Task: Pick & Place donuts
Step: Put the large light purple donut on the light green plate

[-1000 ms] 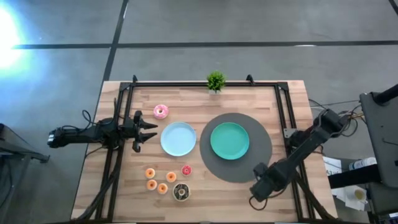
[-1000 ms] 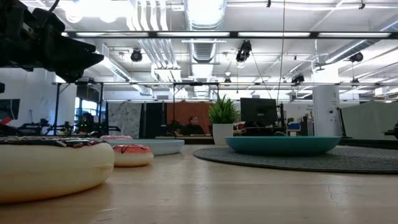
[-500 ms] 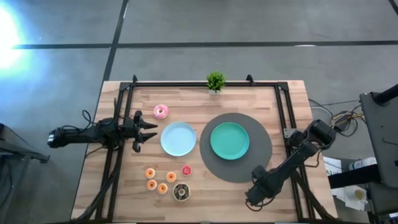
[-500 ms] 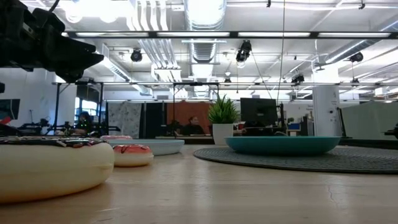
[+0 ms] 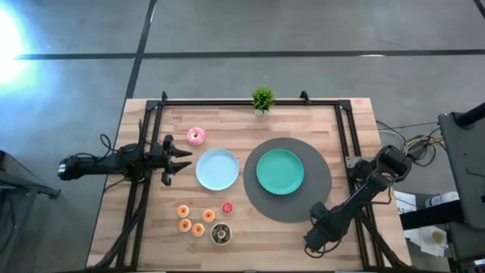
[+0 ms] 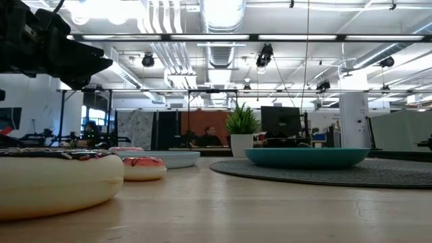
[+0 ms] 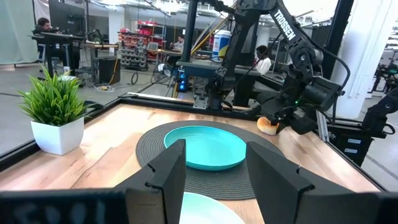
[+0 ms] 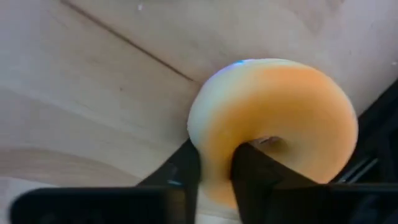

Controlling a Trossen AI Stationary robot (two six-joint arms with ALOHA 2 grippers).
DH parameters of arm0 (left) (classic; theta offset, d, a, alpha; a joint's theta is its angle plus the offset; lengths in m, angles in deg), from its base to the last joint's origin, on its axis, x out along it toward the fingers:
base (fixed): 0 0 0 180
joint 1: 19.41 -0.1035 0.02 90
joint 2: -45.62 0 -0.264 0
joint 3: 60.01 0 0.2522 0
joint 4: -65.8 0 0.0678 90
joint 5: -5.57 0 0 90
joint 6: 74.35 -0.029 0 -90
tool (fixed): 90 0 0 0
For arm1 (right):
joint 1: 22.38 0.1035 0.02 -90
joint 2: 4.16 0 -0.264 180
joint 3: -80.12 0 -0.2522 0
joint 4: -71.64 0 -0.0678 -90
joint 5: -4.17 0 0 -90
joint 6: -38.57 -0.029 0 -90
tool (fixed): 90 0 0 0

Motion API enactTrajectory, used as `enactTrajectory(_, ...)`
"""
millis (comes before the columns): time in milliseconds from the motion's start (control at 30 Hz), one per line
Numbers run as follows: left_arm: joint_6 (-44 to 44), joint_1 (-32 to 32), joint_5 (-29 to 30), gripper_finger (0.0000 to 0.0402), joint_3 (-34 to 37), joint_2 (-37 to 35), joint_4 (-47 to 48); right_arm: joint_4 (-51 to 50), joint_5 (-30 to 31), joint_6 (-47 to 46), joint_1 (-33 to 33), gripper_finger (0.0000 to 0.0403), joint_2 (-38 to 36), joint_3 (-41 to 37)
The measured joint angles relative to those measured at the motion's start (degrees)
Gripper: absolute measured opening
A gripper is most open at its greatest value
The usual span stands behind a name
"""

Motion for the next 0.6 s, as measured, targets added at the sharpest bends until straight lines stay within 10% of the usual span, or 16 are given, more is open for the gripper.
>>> enactTrajectory(267, 0.01, 0.01, 0.03, 0.0142, 0.0, 0.0, -0.02, 1.45, 46.89, -27.89, 1.89, 0.0016, -16.77, -1.72)
enactTrajectory(467, 0.0, 0.0, 0.02, 0.0142, 0.0, 0.0, -0.04, 5.14, 80.29, -28.63, -1.43, 0.002, -26.97, -4.51)
enactTrajectory(600, 0.01, 0.01, 0.01, 0.0142, 0.0, 0.0, -0.04, 10.53, 91.92, -22.33, -4.85, 0.0022, -30.48, -4.61)
